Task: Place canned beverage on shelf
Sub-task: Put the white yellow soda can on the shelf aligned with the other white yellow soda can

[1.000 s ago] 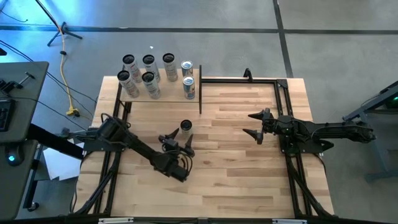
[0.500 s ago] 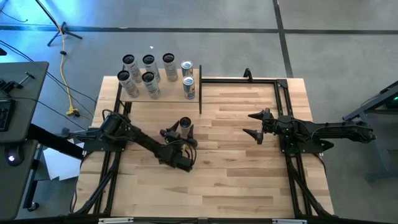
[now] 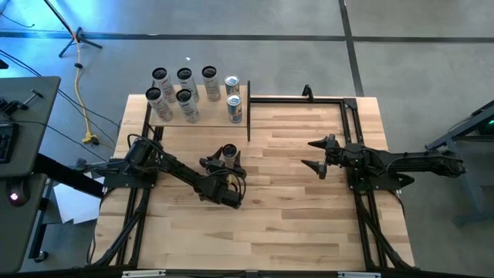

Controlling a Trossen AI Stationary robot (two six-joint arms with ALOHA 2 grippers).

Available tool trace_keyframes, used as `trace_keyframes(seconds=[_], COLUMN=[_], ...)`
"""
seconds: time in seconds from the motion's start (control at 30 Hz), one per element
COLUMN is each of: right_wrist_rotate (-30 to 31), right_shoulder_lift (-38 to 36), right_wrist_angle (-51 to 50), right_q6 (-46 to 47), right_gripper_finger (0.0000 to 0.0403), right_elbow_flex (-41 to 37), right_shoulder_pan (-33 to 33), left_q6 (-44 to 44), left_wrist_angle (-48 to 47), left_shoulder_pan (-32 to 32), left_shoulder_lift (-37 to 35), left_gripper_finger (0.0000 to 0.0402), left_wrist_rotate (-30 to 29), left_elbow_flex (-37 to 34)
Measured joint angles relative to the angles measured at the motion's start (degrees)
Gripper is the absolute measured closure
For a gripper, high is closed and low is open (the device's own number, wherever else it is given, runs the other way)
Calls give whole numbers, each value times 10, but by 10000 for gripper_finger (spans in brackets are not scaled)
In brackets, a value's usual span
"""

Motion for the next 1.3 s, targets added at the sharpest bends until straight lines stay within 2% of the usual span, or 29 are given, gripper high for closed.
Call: trace_keyframes(seconds=[0.17, 0.27, 0.53, 0.73, 0.9, 1.1, 1.3], right_wrist_rotate=[0, 0, 0, 0, 0, 0, 0], right_shoulder_lift=[0, 0, 0, 0, 0, 0, 0], right_wrist_angle=[0, 0, 0, 0, 0, 0, 0], right_q6=[0, 0, 0, 0, 0, 0, 0], right_gripper_finger=[3, 3, 3, 3, 3, 3, 3], right_elbow_flex=[0, 0, 0, 0, 0, 0, 0], right_shoulder_pan=[0, 0, 0, 0, 0, 0, 0], left_q6=[0, 0, 34, 36, 61, 159, 276], left_wrist_angle=[3, 2, 0, -1, -12, -18, -18], left_shoulder_pan=[4, 4, -3, -31, -57, -74, -54], left_shoulder_lift=[0, 0, 0, -2, -34, -123, -233], left_gripper_finger=[77, 92, 204, 204, 204, 204, 204], left_wrist_rotate=[0, 0, 0, -5, -10, -16, -22], left_elbow_flex=[0, 0, 0, 0, 0, 0, 0])
